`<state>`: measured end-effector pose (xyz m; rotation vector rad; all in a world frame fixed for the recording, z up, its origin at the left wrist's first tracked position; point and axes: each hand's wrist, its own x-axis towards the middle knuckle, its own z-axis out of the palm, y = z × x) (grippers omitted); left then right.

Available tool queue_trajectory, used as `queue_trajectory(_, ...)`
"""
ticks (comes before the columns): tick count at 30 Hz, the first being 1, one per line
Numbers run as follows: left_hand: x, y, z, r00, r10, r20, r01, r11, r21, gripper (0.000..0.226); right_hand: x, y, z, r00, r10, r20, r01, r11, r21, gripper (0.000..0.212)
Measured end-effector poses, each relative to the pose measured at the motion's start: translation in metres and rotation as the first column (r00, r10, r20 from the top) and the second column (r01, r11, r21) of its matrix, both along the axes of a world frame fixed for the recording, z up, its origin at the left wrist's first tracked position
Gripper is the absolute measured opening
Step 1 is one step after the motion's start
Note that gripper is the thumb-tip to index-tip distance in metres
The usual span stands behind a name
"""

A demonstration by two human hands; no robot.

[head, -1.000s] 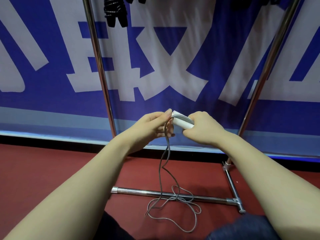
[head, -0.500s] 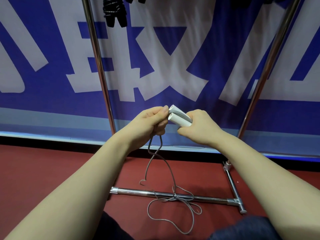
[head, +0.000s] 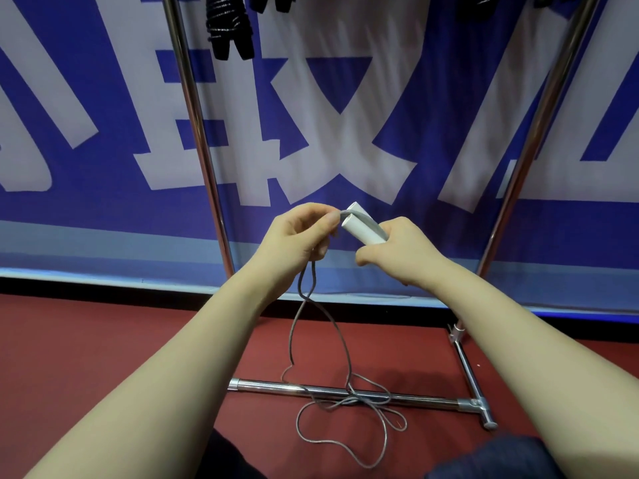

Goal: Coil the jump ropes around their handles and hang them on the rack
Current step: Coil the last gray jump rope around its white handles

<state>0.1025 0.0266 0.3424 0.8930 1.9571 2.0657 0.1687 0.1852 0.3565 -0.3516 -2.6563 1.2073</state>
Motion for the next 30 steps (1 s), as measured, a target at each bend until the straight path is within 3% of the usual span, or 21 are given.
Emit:
queue_trajectory(11,0.011,0.013,-0.004,0.993,-0.058,-0.103,0.047,0.993,-0.111,0.022,0.002,-0.002,0.003,0.999,-0.02,-0.037,0.016,0.995,-0.097,0.024)
queue_trajectory(18,0.011,0.018,-0.003,1.0,-0.026,-0.011,0.025,0.995,-0.093,0.026,0.0,-0.001,0.005,0.993,-0.085,-0.081,0.08,0.994,-0.072,0.03)
queue_trajectory(21,0.008,0.019,-0.004,0.999,0.014,-0.04,-0.019,0.994,-0.112,0.028,-0.003,0.002,0.006,0.985,-0.123,-0.122,0.12,0.992,-0.032,0.027)
queue_trajectory(24,0.003,0.016,-0.004,0.991,0.082,-0.105,-0.099,0.981,-0.169,0.019,-0.006,0.006,0.002,0.98,-0.161,-0.113,0.168,0.984,0.051,0.025)
queue_trajectory(26,0.001,0.013,-0.008,0.986,0.127,-0.103,-0.15,0.956,-0.251,0.026,-0.008,0.013,-0.002,0.97,-0.215,-0.116,0.225,0.971,0.086,0.02)
queue_trajectory(30,0.009,0.016,-0.021,1.0,0.001,-0.02,-0.01,0.904,-0.427,0.037,-0.007,0.032,-0.008,0.946,-0.311,-0.094,0.323,0.926,0.195,0.01)
